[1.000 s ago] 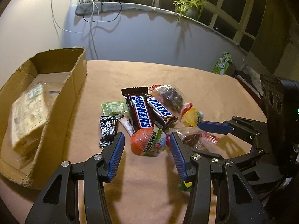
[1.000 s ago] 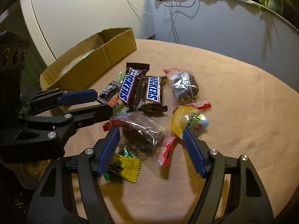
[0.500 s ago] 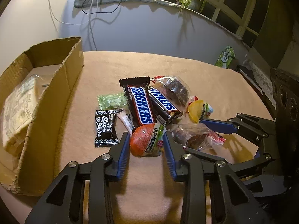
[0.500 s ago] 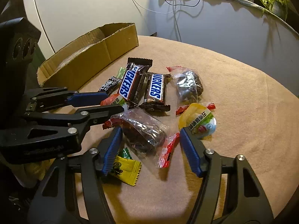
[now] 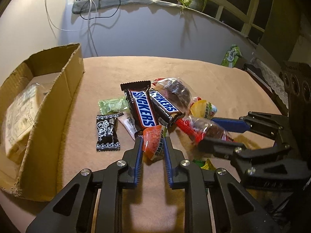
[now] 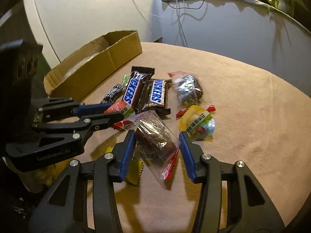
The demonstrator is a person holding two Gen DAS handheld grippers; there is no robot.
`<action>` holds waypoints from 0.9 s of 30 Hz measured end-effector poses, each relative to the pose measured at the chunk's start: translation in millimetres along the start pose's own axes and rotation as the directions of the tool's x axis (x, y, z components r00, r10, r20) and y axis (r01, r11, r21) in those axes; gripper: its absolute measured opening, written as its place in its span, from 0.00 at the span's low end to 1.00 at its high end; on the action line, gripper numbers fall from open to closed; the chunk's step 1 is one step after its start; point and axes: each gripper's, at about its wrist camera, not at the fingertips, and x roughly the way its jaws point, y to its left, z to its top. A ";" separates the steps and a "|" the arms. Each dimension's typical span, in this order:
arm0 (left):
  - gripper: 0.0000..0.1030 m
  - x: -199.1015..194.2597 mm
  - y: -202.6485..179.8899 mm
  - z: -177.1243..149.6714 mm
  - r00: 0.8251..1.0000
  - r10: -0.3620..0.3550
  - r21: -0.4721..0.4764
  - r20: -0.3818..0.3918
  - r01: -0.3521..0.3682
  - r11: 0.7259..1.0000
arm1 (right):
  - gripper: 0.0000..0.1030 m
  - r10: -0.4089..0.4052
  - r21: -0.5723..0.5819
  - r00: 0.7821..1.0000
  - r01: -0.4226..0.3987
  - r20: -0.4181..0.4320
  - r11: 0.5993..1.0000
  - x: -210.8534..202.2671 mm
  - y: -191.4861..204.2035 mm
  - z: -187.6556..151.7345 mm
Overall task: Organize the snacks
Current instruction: 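Carry the egg candy with the left gripper and the chocolate bag with the right gripper into the box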
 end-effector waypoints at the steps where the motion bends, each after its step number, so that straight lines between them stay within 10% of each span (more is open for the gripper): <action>1: 0.17 -0.4 -0.9 -0.3 1.000 0.003 0.002 0.003 -0.003 1.000 | 0.47 0.000 0.003 1.000 0.000 0.000 1.000 -0.3 -1.1 0.2; 27: 0.19 5.6 -15.9 4.3 1.000 0.007 0.038 0.004 -0.007 0.999 | 0.47 0.001 0.044 0.998 -0.003 0.056 0.999 -20.0 -8.6 7.9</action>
